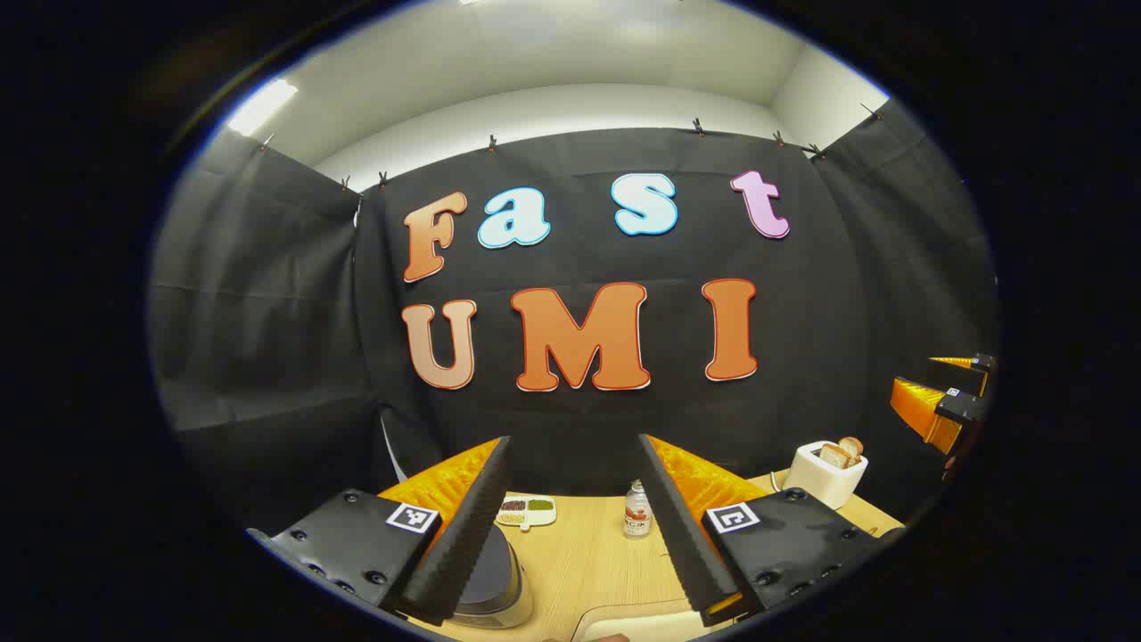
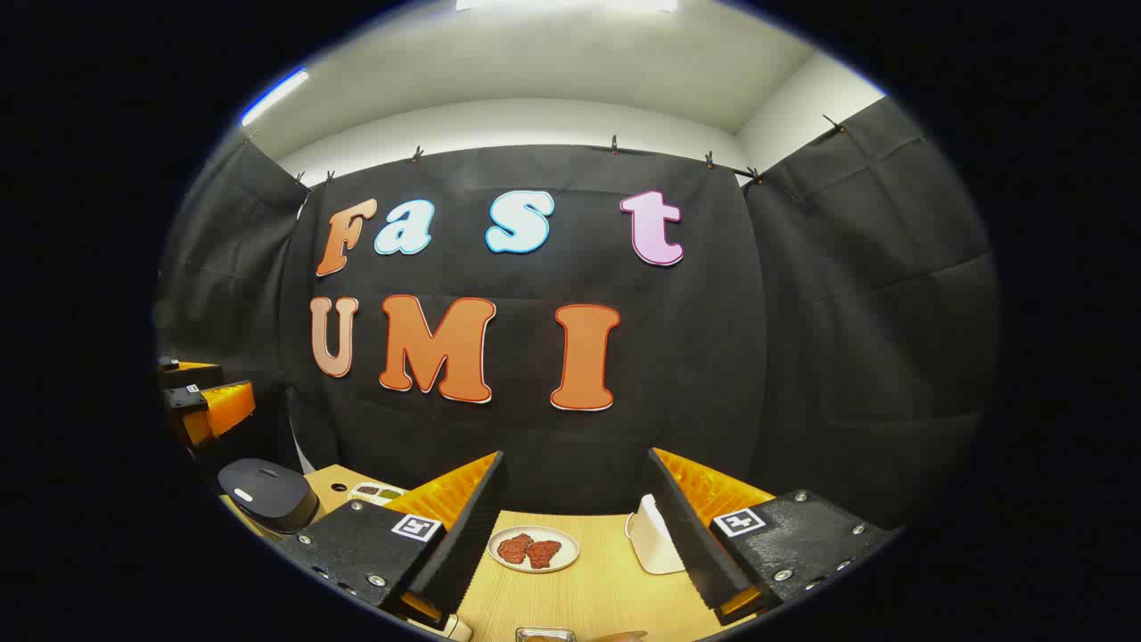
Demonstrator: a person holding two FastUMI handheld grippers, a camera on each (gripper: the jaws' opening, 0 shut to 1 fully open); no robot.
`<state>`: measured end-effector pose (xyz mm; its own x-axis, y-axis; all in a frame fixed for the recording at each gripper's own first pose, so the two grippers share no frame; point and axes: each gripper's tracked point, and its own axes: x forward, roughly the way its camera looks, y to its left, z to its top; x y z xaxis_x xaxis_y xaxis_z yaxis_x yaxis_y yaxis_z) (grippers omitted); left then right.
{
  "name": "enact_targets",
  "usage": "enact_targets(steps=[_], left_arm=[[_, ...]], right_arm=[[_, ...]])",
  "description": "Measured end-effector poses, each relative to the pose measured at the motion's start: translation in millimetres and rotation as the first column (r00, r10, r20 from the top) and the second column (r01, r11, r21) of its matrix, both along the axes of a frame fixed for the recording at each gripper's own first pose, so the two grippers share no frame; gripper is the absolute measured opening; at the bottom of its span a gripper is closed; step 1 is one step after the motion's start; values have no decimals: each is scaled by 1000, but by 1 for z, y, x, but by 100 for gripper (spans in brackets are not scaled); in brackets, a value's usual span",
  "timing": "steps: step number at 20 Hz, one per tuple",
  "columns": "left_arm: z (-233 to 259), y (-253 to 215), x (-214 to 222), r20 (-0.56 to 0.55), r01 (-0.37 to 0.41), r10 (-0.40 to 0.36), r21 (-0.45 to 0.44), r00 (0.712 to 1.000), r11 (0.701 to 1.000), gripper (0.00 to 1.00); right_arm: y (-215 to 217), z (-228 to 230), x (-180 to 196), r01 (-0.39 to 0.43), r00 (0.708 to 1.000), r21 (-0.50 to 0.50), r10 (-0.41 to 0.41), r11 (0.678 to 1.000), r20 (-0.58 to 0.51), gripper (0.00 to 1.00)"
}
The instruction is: Close the left gripper, press the button to open the rice cooker; take a wooden spoon from the chopstick holder with the right hand, scoop a spoonful of rice and pour it into the rice cooker, then put the wooden spoon back into the chopstick holder.
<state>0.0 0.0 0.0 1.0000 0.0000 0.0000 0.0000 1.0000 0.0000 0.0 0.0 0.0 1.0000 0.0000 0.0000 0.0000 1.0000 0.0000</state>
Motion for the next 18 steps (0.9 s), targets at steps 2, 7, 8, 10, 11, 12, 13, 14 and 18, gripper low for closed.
enact_targets(steps=[2, 7, 8, 10, 11, 12, 13, 14, 18], left_arm=[[-2, -5, -2, -11, 15, -15, -2, 1000, 1000, 94], [-3, -5, 1, -28, 30, -30, -2, 999, 1000, 95], [-2, -5, 2, -23, 28, -28, -5, 999, 1000, 94], [1, -8, 4, -17, 29, -29, -7, 999, 1000, 94], [1, -11, 5, -14, 36, -36, -7, 999, 999, 94], [2, -14, 5, -12, 41, -41, -4, 999, 999, 93], [3, -14, 5, -8, 44, -44, -1, 999, 999, 93], [3, -15, 5, -6, 46, -46, 1, 999, 999, 93], [-3, -12, 9, -21, 34, -34, -5, 999, 999, 94]], right_arm=[[0, -1, -3, 1, 1000, 4, -1, 1000, -6, 95], [0, -4, -4, -7, 1000, -24, 6, 1000, -25, 95], [0, -3, -3, -6, 1000, -32, 6, 999, -22, 95], [1, 0, -1, -2, 1000, -27, 1, 1000, -17, 95], [1, 0, -1, -2, 1000, -19, 2, 1000, -15, 95], [1, 0, 0, -2, 1000, -11, 2, 1000, -15, 95], [3, -1, 1, -4, 1000, -5, 4, 1000, -16, 95], [2, -2, 2, -3, 1000, -3, 3, 1000, -17, 95], [-1, -9, 5, 2, 1000, -13, -2, 1000, -31, 95]])
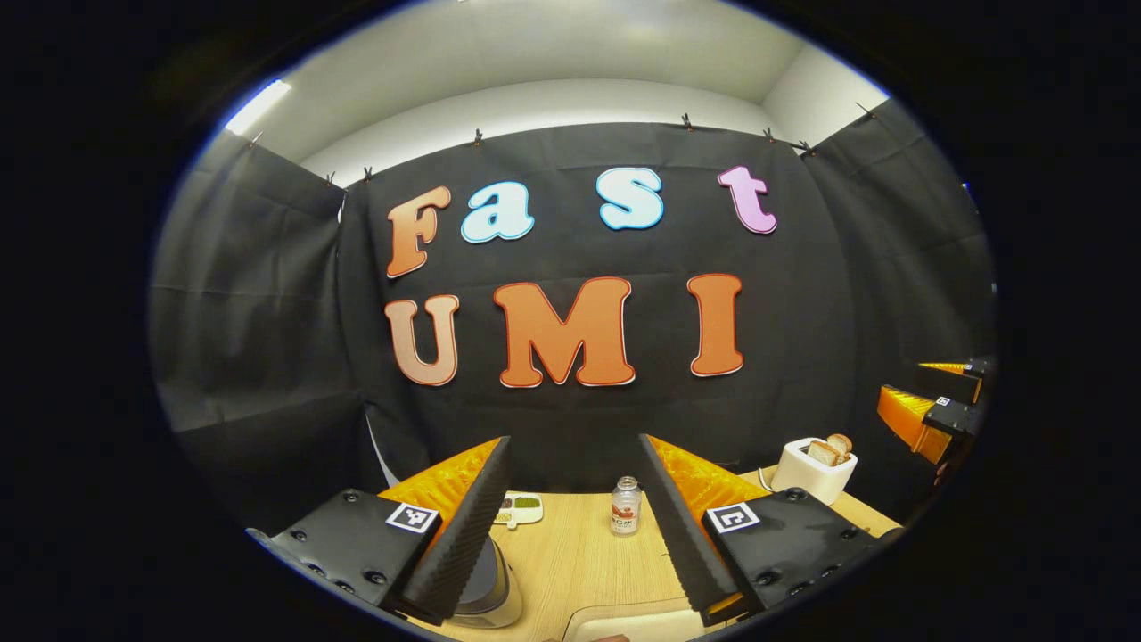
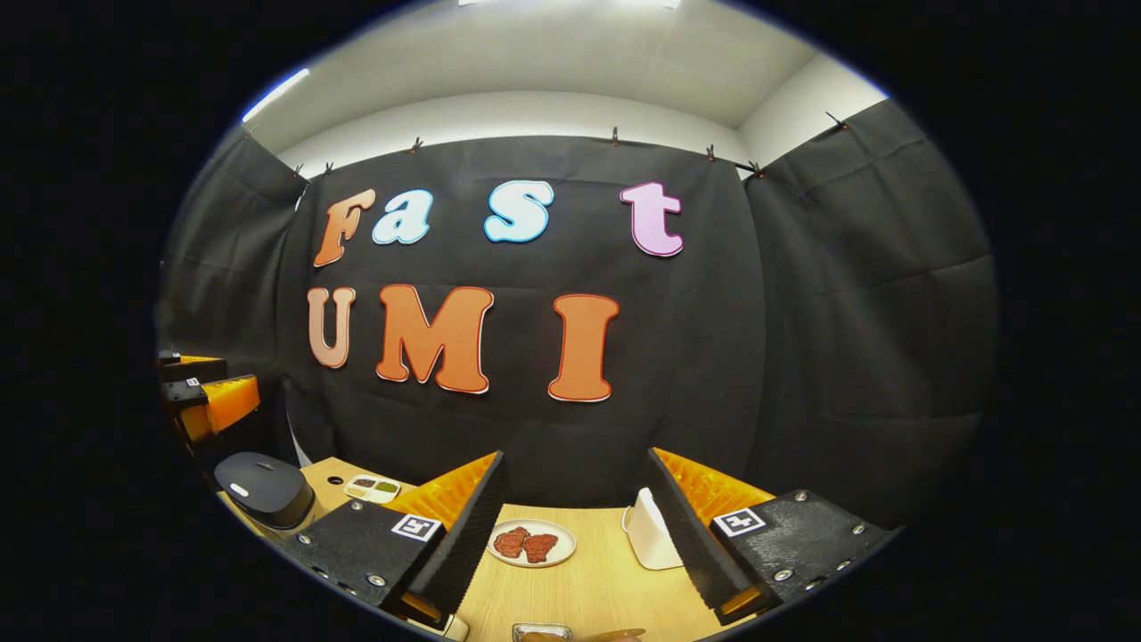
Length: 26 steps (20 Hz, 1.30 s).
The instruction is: Close the left gripper, press the button to open the rice cooker; take a wooden spoon from the chopstick holder with the right hand, scoop a spoonful of rice and pour it into the rice cooker, then put the wooden spoon back into the chopstick holder.
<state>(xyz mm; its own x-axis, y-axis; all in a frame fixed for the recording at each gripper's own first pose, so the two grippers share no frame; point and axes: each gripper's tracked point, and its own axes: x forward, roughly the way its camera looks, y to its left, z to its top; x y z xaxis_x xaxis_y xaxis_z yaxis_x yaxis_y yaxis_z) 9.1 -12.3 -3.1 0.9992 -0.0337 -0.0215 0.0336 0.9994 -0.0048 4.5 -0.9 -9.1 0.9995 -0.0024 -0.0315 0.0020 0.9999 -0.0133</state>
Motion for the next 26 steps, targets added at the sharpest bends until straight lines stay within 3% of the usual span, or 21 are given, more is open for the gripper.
enact_targets(steps=[6, 13, 16, 17, 20, 23, 26], left_arm=[[-4, 12, 6, -9, -35, 36, 10, 999, 999, 93], [-20, 34, 13, -69, -101, 103, 29, 992, 994, 7], [-44, 41, 16, -181, -109, 100, -37, 978, 993, 2], [-51, 48, 22, -223, -115, 98, -62, 970, 991, 6], [-67, 70, 27, -333, -147, 100, -119, 938, 982, 6], [-96, 98, 28, -465, -209, 110, -167, 878, 964, 6], [-125, 122, 29, -591, -259, 115, -165, 798, 951, 6]], right_arm=[[-5, -11, 5, 8, 1000, 5, -8, 1000, -25, 95], [-10, -25, 2, 25, 998, 4, -25, 1000, -56, 95], [-12, -27, 0, 28, 998, 11, -27, 1000, -58, 100], [-14, -29, 1, 33, 998, 11, -32, 999, -61, 95], [-18, -32, 1, 42, 997, 10, -42, 999, -68, 95], [-23, -38, -1, 53, 995, 5, -52, 999, -82, 100], [-26, -45, -1, 65, 993, 8, -64, 998, -102, 95]])
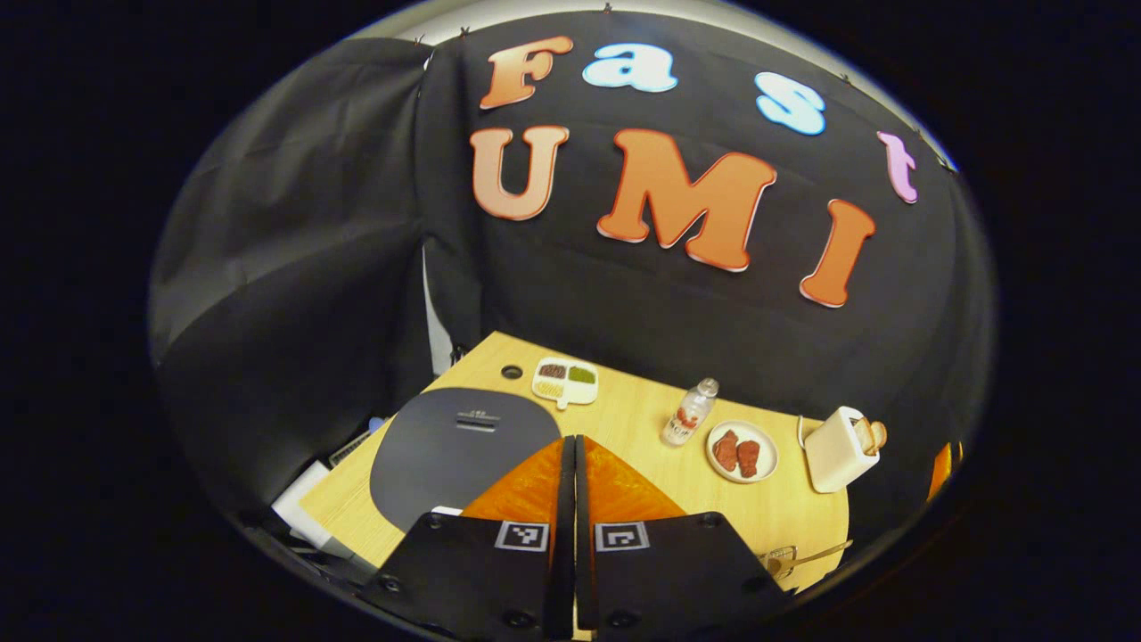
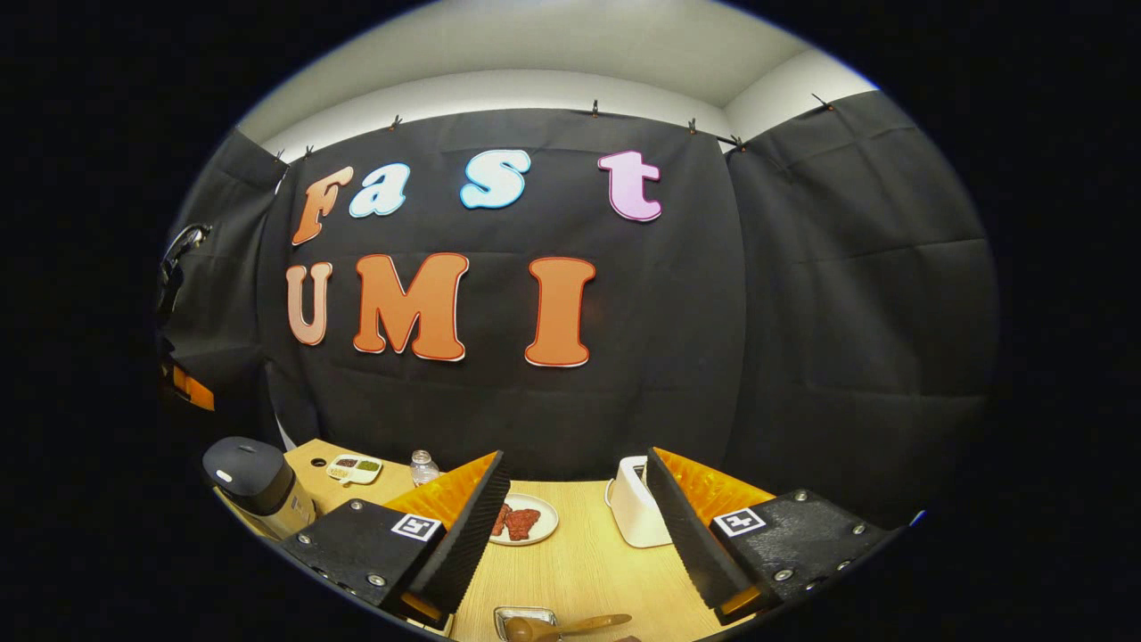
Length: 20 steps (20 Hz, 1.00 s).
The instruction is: Close the left gripper, press the button to open the rice cooker; take a wooden spoon from the chopstick holder with the right hand, scoop a spoonful of rice and pour it into the rice cooker, then put the wooden spoon back into the chopstick holder.
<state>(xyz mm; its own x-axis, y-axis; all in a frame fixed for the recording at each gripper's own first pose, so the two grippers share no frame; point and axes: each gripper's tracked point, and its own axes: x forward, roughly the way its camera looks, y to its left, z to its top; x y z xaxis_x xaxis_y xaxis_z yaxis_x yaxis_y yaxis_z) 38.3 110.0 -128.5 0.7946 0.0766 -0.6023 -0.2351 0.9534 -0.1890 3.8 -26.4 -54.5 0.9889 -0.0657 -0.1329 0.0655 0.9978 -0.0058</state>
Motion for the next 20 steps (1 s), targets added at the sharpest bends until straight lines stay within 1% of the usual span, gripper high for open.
enact_targets(steps=[1, 2, 3, 4, 5, 6, 7, 8, 9, 10, 11, 12, 13, 17, 19, 20], left_arm=[[-9, 6, -2, -40, -7, 6, -18, 999, 1000, 5], [-17, 9, -5, -83, -5, 2, -35, 997, 999, 5], [-26, 16, -8, -121, -18, 13, -36, 993, 999, 5], [-34, 24, -11, -163, -28, 20, -43, 986, 999, 6], [-42, 30, -13, -201, -42, 31, -51, 979, 998, 5], [-50, 35, -16, -248, -55, 35, -74, 968, 996, 5], [-62, 37, -20, -292, -70, 36, -105, 956, 992, 6], [-74, 38, -25, -346, -76, 22, -144, 938, 987, 6], [-82, 39, -28, -379, -101, 27, -175, 925, 979, 5], [-92, 40, -30, -409, -116, 24, -203, 912, 972, 4], [-100, 42, -36, -436, -130, 21, -223, 900, 966, 6], [-107, 44, -37, -459, -144, 19, -238, 888, 961, 6], [-113, 47, -40, -475, -159, 23, -247, 880, 956, 6], [-128, 60, -41, -511, -197, 41, -256, 859, 946, 6], [-138, 64, -44, -538, -197, 31, -254, 842, 947, 6], [-134, 64, -41, -526, -195, 36, -251, 850, 948, 6]], right_arm=[[-2, -2, -1, 3, 1000, 1, -3, 1000, -8, 100], [-3, -4, -1, 6, 1000, -1, -6, 1000, -15, 100], [-4, -7, -3, 10, 1000, -6, -10, 1000, -23, 95], [-5, -10, -3, 14, 999, -12, -15, 1000, -30, 96], [-7, -14, -4, 17, 999, -16, -18, 1000, -39, 100], [-7, -16, -5, 19, 999, -18, -20, 1000, -47, 96], [-8, -20, -6, 22, 998, -21, -23, 1000, -56, 96], [-10, -22, -6, 30, 998, -25, -32, 999, -63, 100], [-14, -25, -7, 43, 997, -31, -45, 999, -69, 100], [-16, -28, -7, 50, 996, -34, -53, 998, -76, 96], [-16, -32, -7, 56, 994, -35, -59, 998, -89, 96], [-17, -35, -8, 61, 993, -34, -64, 998, -99, 100], [-19, -38, -9, 65, 992, -32, -68, 997, -110, 96], [-22, -49, -11, 80, 987, -33, -84, 996, -140, 96], [-23, -54, -12, 84, 984, -43, -90, 995, -151, 95], [-23, -57, -13, 84, 983, -49, -91, 995, -158, 96]])
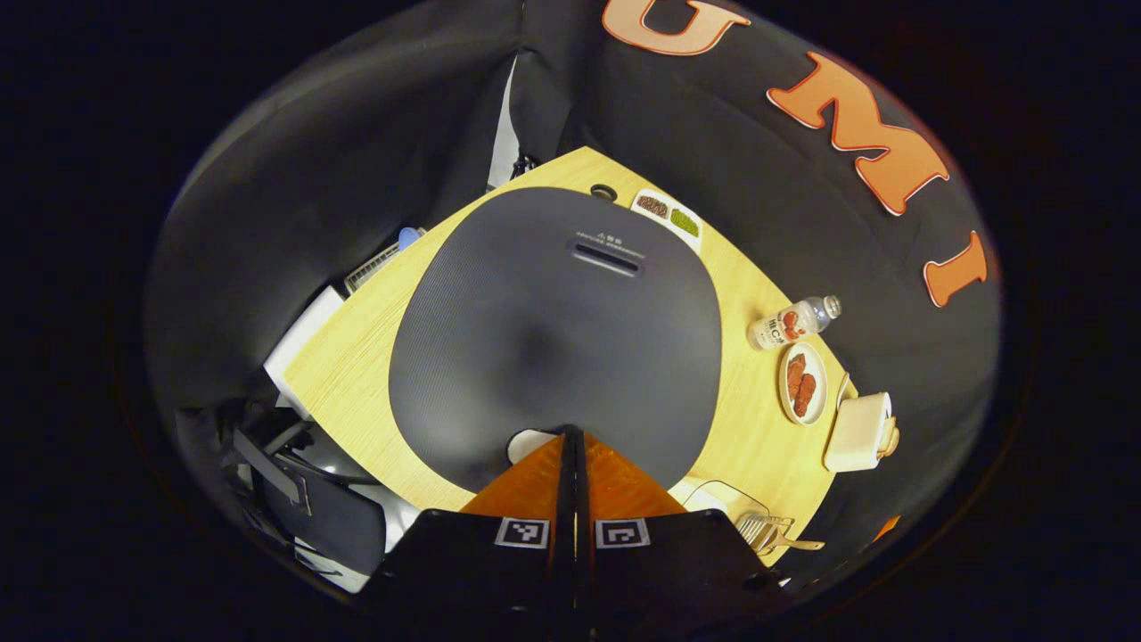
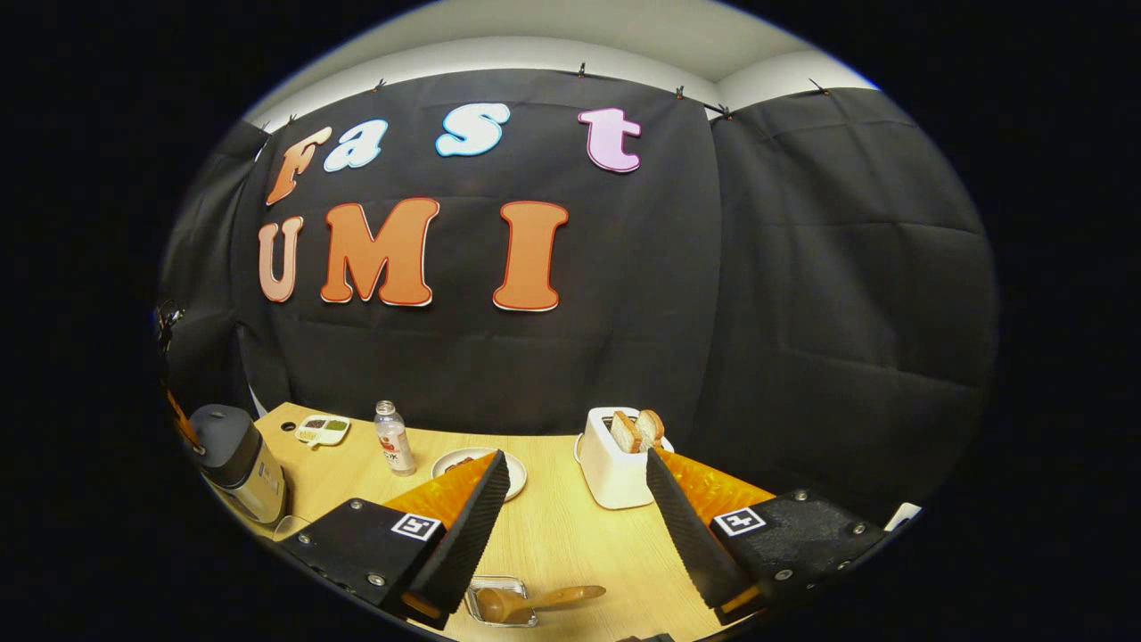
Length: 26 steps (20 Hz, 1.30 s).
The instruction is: Close the left gripper, press the button to open the rice cooker; take a wooden spoon from the chopstick holder with the right hand, scoop a spoonful of rice and pour it into the rice cooker, then put the wooden spoon back into the chopstick holder.
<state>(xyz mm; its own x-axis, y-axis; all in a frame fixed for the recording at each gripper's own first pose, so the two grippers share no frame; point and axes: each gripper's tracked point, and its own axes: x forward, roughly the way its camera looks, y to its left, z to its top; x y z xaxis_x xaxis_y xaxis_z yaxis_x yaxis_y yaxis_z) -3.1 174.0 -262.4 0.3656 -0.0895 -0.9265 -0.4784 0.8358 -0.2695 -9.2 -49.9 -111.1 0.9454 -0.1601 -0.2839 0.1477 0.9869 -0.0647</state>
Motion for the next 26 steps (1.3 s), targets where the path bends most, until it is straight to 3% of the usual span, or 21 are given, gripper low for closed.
enact_targets(steps=[2, 5, 9, 15, 19, 22, 26], left_arm=[[-4, -1, -3, -15, 8, -8, 12, 1000, 1000, 6], [-12, 0, -5, -7, 62, -62, 88, 998, 994, 7], [-5, -3, -3, 23, 79, -84, 183, 996, 980, 7], [45, -4, 16, 221, 44, -131, 360, 967, 932, 6], [111, 8, 49, 425, -51, -179, 477, 887, 878, 6], [159, 0, 60, 556, -120, -221, 512, 801, 851, 6], [190, -26, 54, 624, -122, -298, 539, 722, 833, 6]], right_arm=[[1, -3, 0, 0, 1000, -8, 0, 1000, -13, 96], [1, -11, -1, 2, 1000, -4, -2, 1000, -28, 95], [3, -26, -5, -10, 998, 42, 13, 999, -66, 95], [-15, -64, -17, 16, 986, 66, -5, 998, -164, 95], [-17, -88, -23, 22, 973, 74, -5, 997, -229, 95], [-17, -106, -28, 26, 961, 83, -2, 996, -275, 95], [-19, -136, -37, 41, 937, 114, 2, 993, -348, 96]])
